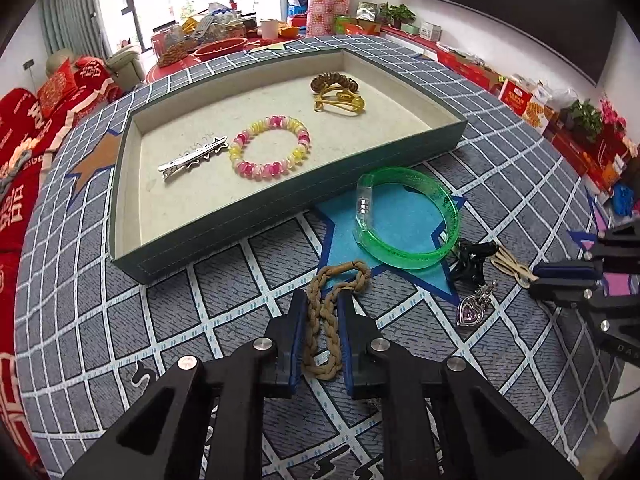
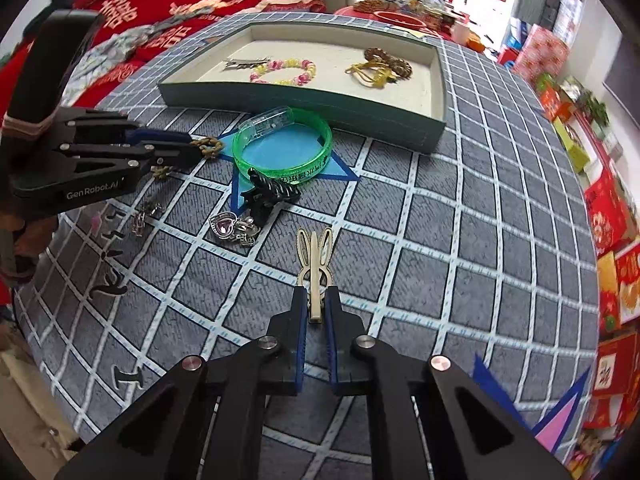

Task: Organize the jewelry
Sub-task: 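Grasp the braided brown bracelet with the left gripper while the right grasps the gold hair clip, then carry the braided bracelet and gold clip into the tray and open both grippers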

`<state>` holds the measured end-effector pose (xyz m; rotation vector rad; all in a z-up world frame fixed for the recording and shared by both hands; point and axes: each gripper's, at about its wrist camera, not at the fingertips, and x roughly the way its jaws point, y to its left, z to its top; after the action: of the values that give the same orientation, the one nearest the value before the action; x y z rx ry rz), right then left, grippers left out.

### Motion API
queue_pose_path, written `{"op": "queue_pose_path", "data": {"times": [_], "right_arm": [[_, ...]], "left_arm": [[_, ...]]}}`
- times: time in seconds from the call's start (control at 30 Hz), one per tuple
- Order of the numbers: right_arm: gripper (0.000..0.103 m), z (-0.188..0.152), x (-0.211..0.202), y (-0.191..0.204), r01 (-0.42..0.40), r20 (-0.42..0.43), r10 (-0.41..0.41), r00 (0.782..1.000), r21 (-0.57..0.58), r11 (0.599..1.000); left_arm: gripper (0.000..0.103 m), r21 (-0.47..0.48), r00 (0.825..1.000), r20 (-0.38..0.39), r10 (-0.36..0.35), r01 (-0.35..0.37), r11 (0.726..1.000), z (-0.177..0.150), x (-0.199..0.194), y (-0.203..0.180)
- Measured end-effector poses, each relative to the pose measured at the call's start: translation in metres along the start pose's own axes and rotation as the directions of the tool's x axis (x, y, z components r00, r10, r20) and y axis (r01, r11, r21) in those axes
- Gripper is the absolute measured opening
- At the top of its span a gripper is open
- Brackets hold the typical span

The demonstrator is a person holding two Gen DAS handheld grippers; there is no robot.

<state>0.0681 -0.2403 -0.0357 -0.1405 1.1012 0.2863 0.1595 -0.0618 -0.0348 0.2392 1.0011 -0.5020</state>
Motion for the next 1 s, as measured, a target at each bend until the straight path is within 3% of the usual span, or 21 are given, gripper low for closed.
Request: {"op": "queue_pose_path", "data": {"times": [0.1,0.5,0.7,1.0], "right_arm": [[0.009,-0.004,-0.003,-0.004,-0.002,0.003,0.002,1.0,0.061,0.998],[0.009,-0.005,-0.022,-0.029,-0.069,0.077,0.05,0.996,0.269,0.961],[0.009,0.008,-0.035,-0.033,-0.109,0.139,0.068,0.988,0.309,0.945],[0.009,0.054,-0.049,-0.035,-0.143,0.218,0.079,0.973,0.297,0.944]], "left_arm": [[0.022,-0.033,1.0,0.018,0.0,0.001,0.999,-0.002,-0.006,0.005],[0.022,-0.082,0.997,0.077,-0.01,0.017,0.996,-0.006,-0.031,0.015],[0.022,-0.104,0.992,0.124,-0.01,0.023,0.994,0.0,-0.05,0.021],[0.022,-0.124,0.98,0.201,0.009,0.016,0.992,0.031,-0.071,0.032]]}}
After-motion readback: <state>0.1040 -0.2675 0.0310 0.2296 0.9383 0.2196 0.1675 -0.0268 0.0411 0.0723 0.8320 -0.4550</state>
